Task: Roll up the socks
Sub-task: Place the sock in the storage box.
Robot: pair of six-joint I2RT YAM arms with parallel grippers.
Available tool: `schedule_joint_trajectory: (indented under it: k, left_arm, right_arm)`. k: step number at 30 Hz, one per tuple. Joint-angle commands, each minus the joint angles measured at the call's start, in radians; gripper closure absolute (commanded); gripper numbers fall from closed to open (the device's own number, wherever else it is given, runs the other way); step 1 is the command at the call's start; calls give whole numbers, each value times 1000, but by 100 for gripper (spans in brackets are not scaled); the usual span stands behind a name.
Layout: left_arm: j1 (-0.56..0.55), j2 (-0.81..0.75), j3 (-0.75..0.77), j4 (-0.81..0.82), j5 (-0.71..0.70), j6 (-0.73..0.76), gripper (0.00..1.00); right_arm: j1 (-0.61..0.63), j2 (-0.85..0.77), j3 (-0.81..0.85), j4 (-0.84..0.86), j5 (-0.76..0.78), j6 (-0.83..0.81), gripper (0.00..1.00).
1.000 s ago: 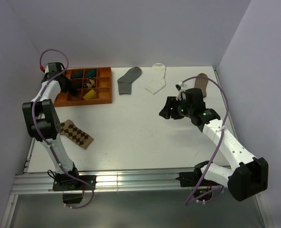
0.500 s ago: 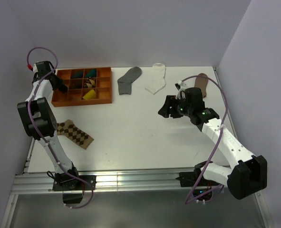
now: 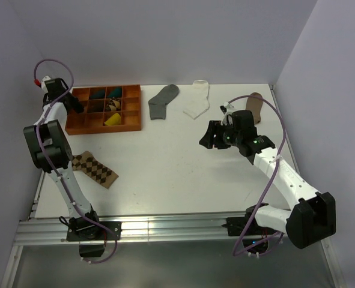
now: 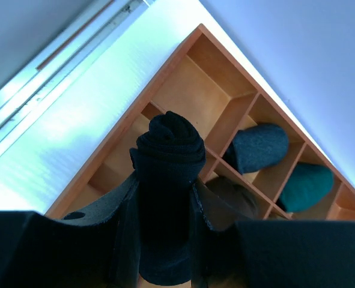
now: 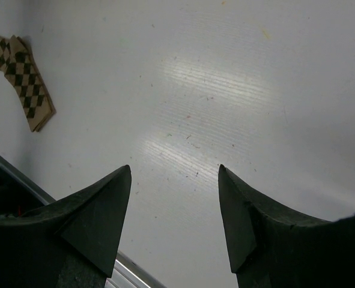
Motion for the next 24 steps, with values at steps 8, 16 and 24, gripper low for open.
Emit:
schedule_joint_trajectory:
  k: [8,16,24]
  left_arm:
    - [2,76,68,164,31,32,100]
    - [2,114,73,175,19,11,100]
    - [0,151,75,159,37,14,100]
  right_arm:
    - [-7,26,20,30,15,-3,33]
    - [-7,43,32,28,15,-5,33]
    - [-7,54,29,30,11,-12,33]
